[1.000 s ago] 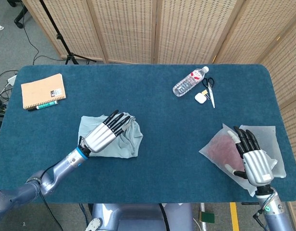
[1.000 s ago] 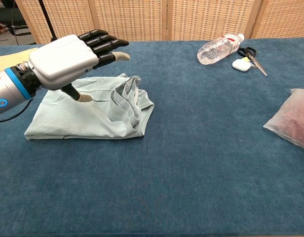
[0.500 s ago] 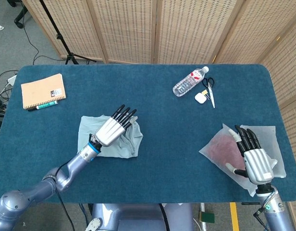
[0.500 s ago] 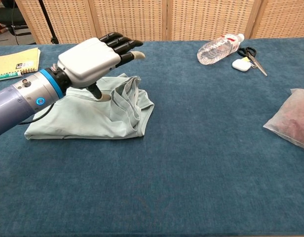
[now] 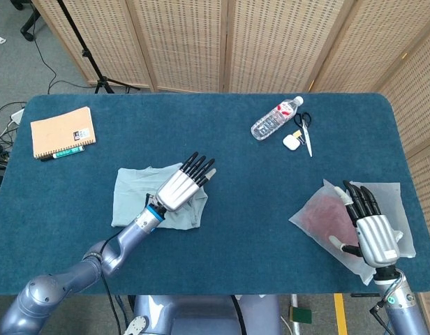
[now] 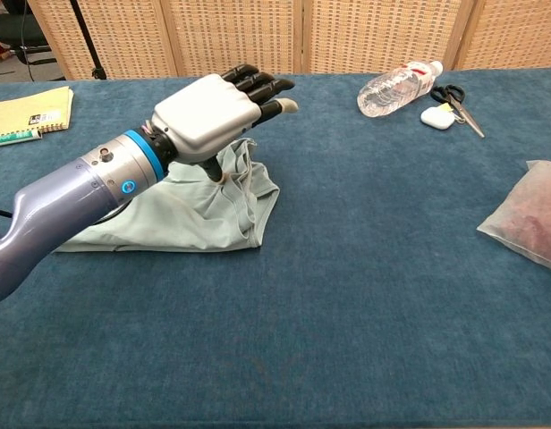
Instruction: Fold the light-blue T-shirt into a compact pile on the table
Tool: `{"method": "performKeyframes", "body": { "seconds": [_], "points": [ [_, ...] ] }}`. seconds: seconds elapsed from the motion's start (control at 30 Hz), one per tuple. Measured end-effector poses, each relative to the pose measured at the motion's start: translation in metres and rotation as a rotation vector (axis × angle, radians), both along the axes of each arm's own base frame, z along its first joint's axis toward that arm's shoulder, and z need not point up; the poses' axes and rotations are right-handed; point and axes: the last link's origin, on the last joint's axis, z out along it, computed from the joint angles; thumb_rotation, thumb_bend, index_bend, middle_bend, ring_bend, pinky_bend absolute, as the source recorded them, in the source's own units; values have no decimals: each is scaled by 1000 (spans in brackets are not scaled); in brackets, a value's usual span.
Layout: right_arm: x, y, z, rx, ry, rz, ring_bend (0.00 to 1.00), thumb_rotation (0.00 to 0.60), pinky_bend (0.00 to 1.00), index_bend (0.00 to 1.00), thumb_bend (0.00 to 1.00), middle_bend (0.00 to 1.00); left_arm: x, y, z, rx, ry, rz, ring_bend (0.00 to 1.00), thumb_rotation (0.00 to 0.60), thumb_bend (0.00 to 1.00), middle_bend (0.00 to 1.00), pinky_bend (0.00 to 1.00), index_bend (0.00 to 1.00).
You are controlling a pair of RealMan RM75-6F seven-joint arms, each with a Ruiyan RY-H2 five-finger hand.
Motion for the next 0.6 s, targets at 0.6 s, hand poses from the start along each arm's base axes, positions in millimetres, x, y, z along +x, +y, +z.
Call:
{"method": "performKeyframes", "body": {
  "seconds": [0.6],
  "points": [
    [-2,-3,-1,8,0,-12,0,600,0,0,28,0,13,9,-27,-12,24,40,0,600,120,0,0,0]
  ]
}}
